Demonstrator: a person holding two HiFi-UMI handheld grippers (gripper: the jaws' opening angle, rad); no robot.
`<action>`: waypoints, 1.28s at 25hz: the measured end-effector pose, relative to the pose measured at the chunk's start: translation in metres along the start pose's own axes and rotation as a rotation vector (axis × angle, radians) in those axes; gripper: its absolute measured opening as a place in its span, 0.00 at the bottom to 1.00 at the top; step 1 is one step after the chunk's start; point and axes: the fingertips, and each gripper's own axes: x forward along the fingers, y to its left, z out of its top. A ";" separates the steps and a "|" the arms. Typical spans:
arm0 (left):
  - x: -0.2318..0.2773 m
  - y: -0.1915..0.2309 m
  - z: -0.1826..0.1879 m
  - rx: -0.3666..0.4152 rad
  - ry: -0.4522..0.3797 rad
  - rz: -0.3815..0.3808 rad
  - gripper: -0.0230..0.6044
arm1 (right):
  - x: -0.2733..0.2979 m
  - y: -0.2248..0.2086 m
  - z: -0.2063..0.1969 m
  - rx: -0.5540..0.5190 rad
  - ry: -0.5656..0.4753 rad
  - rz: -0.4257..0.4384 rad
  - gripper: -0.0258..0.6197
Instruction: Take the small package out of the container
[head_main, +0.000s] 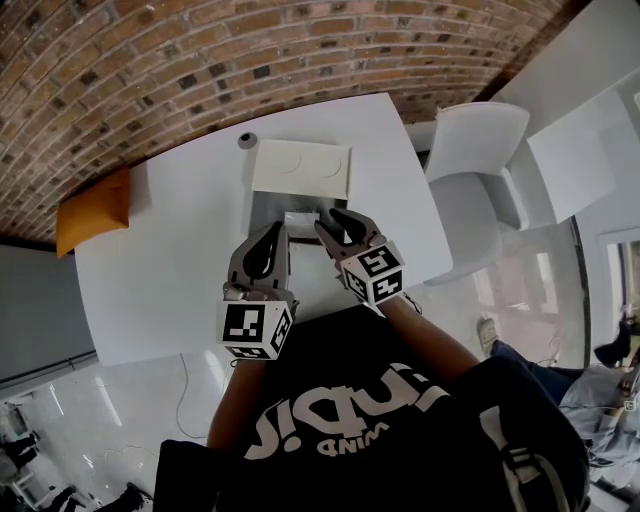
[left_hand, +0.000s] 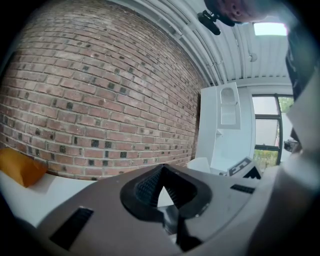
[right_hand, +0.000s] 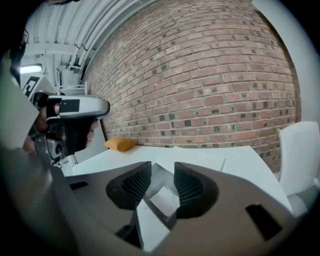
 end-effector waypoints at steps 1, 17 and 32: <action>-0.001 0.001 0.000 0.001 0.002 0.000 0.04 | 0.005 -0.002 -0.005 -0.001 0.013 -0.006 0.25; 0.004 0.004 -0.003 0.004 0.017 0.002 0.04 | 0.060 -0.023 -0.074 0.043 0.296 -0.027 0.28; 0.013 0.008 -0.003 0.006 0.027 0.001 0.04 | 0.081 -0.030 -0.106 0.048 0.501 -0.046 0.29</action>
